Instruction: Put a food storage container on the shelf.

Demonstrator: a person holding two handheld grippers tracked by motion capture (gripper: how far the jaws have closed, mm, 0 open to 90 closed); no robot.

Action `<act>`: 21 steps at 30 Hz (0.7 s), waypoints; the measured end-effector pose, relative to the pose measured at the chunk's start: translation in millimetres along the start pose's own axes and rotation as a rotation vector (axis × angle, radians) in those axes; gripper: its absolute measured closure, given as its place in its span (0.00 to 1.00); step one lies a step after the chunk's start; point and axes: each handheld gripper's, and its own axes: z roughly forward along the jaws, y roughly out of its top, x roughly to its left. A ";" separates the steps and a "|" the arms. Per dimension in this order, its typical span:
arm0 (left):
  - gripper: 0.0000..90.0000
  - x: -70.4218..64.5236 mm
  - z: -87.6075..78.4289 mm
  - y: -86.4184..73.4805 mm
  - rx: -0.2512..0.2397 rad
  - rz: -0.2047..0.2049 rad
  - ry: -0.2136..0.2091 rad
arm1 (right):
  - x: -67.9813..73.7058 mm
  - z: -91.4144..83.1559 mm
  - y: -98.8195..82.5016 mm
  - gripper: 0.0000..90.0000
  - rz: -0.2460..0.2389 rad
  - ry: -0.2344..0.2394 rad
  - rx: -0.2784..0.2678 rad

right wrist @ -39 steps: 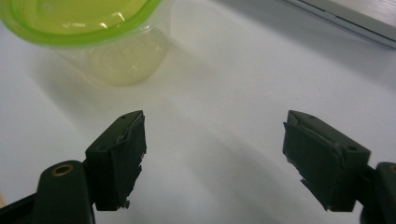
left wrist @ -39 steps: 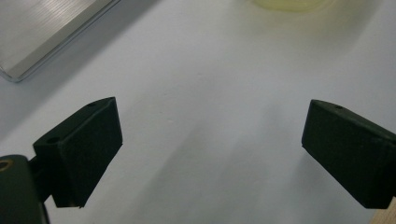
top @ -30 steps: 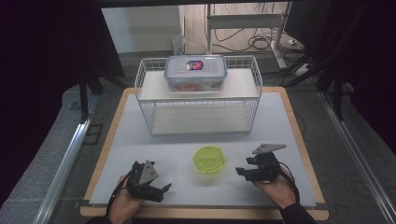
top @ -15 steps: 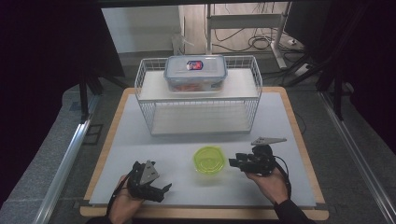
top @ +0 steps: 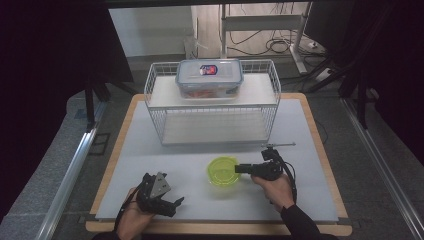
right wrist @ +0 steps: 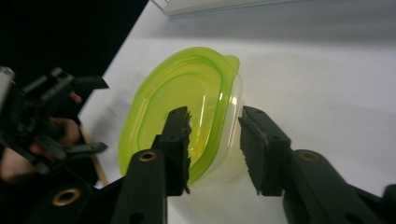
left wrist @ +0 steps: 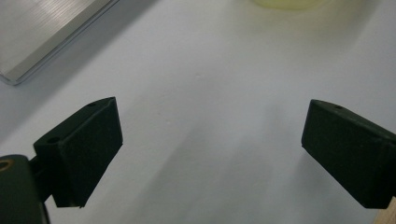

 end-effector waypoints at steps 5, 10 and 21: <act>0.06 -0.5 0.2 0.2 -0.003 -0.001 0.000 | -7.9 2.4 -0.1 0.85 0.094 0.056 -0.003; 0.06 -0.4 0.0 0.3 -0.001 0.005 0.001 | -10.6 0.7 0.7 0.90 0.119 0.061 0.004; 0.06 0.0 -1.1 0.9 -0.009 0.007 0.008 | 3.8 -9.7 14.3 0.90 0.092 0.093 -0.015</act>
